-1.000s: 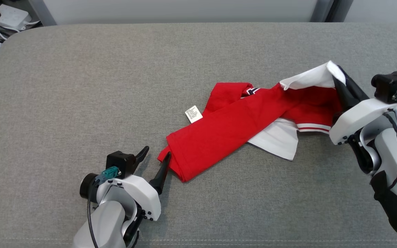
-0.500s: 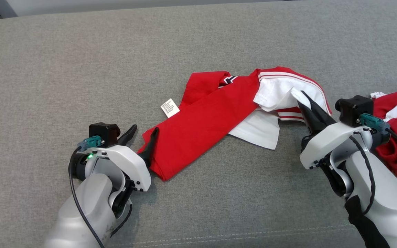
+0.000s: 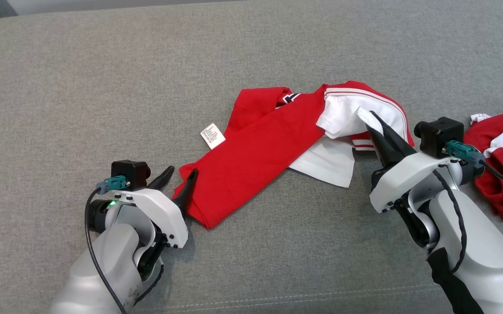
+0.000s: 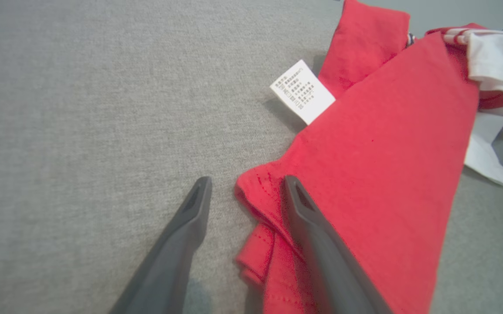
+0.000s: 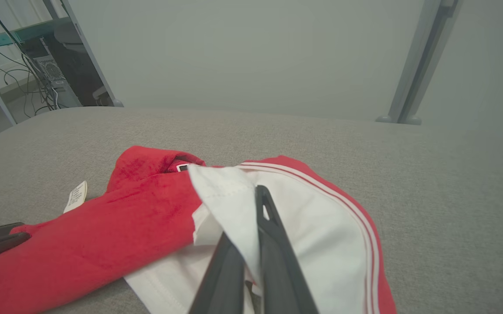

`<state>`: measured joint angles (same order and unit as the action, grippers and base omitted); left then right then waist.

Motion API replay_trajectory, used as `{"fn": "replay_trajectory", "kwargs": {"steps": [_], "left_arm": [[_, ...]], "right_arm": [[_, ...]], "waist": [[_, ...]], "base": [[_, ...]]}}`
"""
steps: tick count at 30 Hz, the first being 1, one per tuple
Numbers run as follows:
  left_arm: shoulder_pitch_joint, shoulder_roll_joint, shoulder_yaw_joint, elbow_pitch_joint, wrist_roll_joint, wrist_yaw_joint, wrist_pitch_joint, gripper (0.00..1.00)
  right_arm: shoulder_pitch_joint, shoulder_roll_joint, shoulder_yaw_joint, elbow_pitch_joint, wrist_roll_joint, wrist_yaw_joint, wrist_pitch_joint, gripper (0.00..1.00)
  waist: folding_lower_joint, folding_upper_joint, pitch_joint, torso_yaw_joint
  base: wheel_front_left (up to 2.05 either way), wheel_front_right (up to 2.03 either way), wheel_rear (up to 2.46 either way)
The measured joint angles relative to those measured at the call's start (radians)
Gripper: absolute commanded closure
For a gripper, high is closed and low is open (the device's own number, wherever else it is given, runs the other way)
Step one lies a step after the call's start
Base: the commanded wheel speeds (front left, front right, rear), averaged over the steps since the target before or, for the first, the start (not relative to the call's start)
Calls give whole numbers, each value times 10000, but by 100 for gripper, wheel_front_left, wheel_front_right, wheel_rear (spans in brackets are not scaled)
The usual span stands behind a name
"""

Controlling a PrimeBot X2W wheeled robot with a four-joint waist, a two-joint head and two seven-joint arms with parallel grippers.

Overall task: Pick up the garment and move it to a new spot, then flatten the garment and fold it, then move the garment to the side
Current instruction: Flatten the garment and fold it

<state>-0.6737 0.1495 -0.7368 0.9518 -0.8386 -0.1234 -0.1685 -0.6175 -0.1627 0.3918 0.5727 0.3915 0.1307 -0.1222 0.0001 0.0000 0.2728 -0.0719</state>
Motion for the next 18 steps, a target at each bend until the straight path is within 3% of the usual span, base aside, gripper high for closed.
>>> {"fn": "replay_trajectory", "kwargs": {"steps": [2,3,8,13,18], "left_arm": [[-30,36,-222,-10,-167,0,-94,79],[-34,46,-332,-21,-201,0,-96,100],[-35,111,-872,-196,-616,0,-290,100],[-187,397,-757,-437,-711,0,-780,100],[-1585,1264,-109,-1417,-198,0,-800,100]], "right_arm": [[31,17,0,-63,-58,0,4,100],[33,17,-4,-79,-58,0,27,100],[90,13,-127,-125,-56,0,92,100],[129,17,-433,-238,63,0,33,100],[-694,21,-957,-336,104,0,-109,100]], "waist": [[-1,0,6,-2],[0,0,7,-1],[0,0,-17,31],[0,0,-47,118],[-1,0,107,179]], "base": [[0,0,0],[0,0,0],[0,0,0],[0,0,0],[0,0,0]]}}
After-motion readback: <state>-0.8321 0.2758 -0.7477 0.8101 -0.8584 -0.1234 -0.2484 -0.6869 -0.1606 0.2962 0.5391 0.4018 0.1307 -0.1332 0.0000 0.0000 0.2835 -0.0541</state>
